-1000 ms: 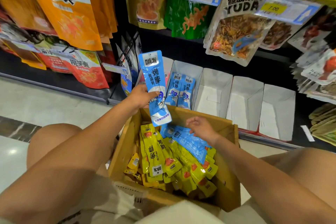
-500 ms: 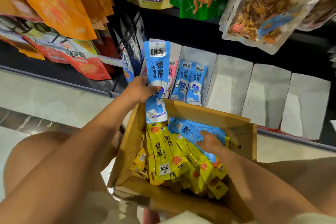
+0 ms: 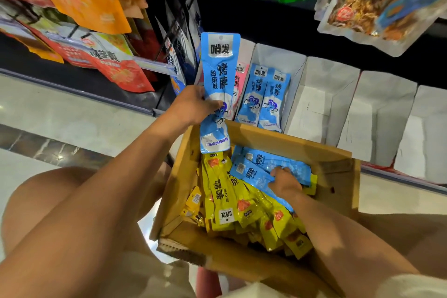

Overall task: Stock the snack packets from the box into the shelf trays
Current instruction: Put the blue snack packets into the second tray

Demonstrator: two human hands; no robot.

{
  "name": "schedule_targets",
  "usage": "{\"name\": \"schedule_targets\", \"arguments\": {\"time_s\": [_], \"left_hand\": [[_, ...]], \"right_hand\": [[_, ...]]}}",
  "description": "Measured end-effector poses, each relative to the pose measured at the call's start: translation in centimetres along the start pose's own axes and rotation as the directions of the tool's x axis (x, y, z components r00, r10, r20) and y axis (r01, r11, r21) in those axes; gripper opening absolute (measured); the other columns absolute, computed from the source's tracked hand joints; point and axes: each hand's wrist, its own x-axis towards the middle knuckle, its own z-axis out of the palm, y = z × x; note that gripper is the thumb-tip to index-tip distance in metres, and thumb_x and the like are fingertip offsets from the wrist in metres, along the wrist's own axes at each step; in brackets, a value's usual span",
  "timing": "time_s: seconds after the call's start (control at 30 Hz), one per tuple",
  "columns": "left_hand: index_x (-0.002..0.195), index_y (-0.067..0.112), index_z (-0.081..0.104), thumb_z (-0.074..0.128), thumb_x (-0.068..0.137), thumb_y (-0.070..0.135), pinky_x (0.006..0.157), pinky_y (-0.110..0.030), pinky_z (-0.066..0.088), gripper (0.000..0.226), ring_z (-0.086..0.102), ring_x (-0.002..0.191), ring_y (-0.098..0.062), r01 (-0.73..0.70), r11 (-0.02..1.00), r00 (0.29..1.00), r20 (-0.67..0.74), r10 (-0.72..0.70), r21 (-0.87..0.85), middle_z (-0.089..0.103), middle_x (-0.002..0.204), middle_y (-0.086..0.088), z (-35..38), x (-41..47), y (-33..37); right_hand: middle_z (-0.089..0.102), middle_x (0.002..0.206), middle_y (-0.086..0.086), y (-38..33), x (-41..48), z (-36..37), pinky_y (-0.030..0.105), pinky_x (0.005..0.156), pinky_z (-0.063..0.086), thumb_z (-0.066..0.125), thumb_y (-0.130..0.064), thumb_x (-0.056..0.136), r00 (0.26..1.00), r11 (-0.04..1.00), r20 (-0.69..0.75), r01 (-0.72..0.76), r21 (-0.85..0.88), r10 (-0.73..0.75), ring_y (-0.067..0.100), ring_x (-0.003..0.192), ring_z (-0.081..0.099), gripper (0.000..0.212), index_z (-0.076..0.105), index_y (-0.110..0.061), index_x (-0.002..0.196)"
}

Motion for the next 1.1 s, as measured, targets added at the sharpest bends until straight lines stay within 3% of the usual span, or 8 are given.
{"name": "schedule_targets", "arguments": {"time_s": [0.1, 0.3, 0.47, 0.63, 0.73, 0.83, 0.97, 1.1], "left_hand": [[0.1, 0.013, 0.068, 0.073, 0.095, 0.025, 0.087, -0.055, 0.061, 0.014, 0.072, 0.099, -0.029, -0.014, 1.0, 1.0, 0.018, 0.014, -0.011, 0.075, 0.105, -0.011, 0.0, -0.2, 0.2], [0.096, 0.029, 0.064, 0.071, 0.097, 0.019, 0.087, -0.045, 0.06, 0.012, 0.071, 0.099, -0.023, -0.042, 0.998, 0.999, 0.014, 0.042, -0.036, 0.074, 0.108, -0.004, -0.1, -0.4, 0.1], [0.109, 0.017, 0.069, 0.072, 0.096, 0.022, 0.082, -0.043, 0.061, 0.015, 0.072, 0.096, -0.023, -0.017, 0.999, 1.0, 0.012, 0.018, -0.039, 0.074, 0.11, -0.005, -0.4, -0.6, 0.3], [0.114, 0.021, 0.068, 0.073, 0.095, 0.025, 0.088, -0.047, 0.06, 0.019, 0.071, 0.1, -0.027, -0.058, 0.998, 0.998, 0.013, 0.058, -0.007, 0.073, 0.111, -0.005, -0.3, -1.2, 0.6], [0.119, 0.022, 0.068, 0.072, 0.096, 0.026, 0.091, -0.044, 0.058, 0.024, 0.069, 0.102, -0.026, -0.066, 0.998, 0.997, 0.033, 0.067, -0.022, 0.071, 0.112, -0.003, -0.2, -1.5, 0.9], [0.129, 0.018, 0.065, 0.069, 0.096, 0.025, 0.09, -0.038, 0.055, 0.034, 0.066, 0.101, -0.025, -0.057, 0.998, 0.998, 0.034, 0.058, -0.031, 0.069, 0.117, -0.003, 0.2, -1.7, 1.1], [0.123, 0.022, 0.062, 0.064, 0.098, 0.021, 0.095, -0.046, 0.056, 0.025, 0.066, 0.103, -0.027, -0.054, 0.989, 0.997, 0.038, 0.06, -0.136, 0.069, 0.117, -0.005, 1.1, -2.2, 1.6], [0.118, 0.016, 0.066, 0.064, 0.097, 0.014, 0.092, -0.049, 0.056, 0.022, 0.07, 0.103, -0.034, 0.04, 0.939, 0.997, 0.07, -0.017, -0.342, 0.073, 0.115, -0.012, 3.3, -3.0, 1.4]], "right_hand": [[0.053, 0.118, 0.009, 0.2, -0.5, -0.3, 0.046, 0.087, 0.052, 0.061, -0.024, 0.096, 0.999, 0.999, -0.031, 0.032, -0.014, -0.032, 0.03, 0.095, 0.059, 0.008, 0.053, -0.025, 0.099], [0.061, 0.082, -0.002, 0.3, -1.8, -1.9, 0.046, 0.072, 0.056, 0.053, -0.027, 0.099, 0.995, 0.997, -0.083, 0.062, 0.037, -0.058, 0.026, 0.079, 0.063, 0.021, 0.048, -0.032, 0.08], [0.07, 0.09, 0.001, -0.5, -3.6, -5.0, 0.042, 0.077, 0.057, 0.061, -0.025, 0.096, 0.985, 0.981, -0.164, 0.089, 0.171, -0.061, 0.025, 0.083, 0.068, 0.013, 0.057, -0.03, 0.084], [0.069, 0.082, 0.003, -1.7, -7.2, -9.1, 0.038, 0.063, 0.052, 0.063, -0.023, 0.096, 0.963, 0.937, -0.235, 0.201, 0.287, -0.134, 0.027, 0.071, 0.068, 0.018, 0.057, -0.028, 0.08], [0.066, 0.074, 0.003, -2.8, -9.3, -11.8, 0.03, 0.057, 0.043, 0.067, -0.024, 0.094, 0.938, 0.902, -0.316, 0.256, 0.347, -0.144, 0.016, 0.059, 0.059, 0.013, 0.061, -0.021, 0.083], [0.067, 0.081, 0.001, -3.9, -10.5, -14.1, 0.033, 0.066, 0.044, 0.068, -0.025, 0.094, 0.921, 0.864, -0.374, 0.273, 0.424, -0.108, 0.017, 0.072, 0.059, 0.013, 0.058, -0.023, 0.085], [0.063, 0.088, 0.002, -5.1, -11.8, -16.9, 0.042, 0.077, 0.052, 0.066, -0.023, 0.097, 0.916, 0.736, -0.398, 0.301, 0.606, -0.047, 0.029, 0.088, 0.063, 0.016, 0.054, -0.023, 0.086], [0.064, 0.106, 0.013, -6.6, -14.8, -20.1, 0.044, 0.072, 0.058, 0.059, -0.018, 0.101, 0.919, 0.622, -0.389, 0.344, 0.703, -0.069, 0.027, 0.098, 0.065, 0.011, 0.052, -0.014, 0.093]]}}
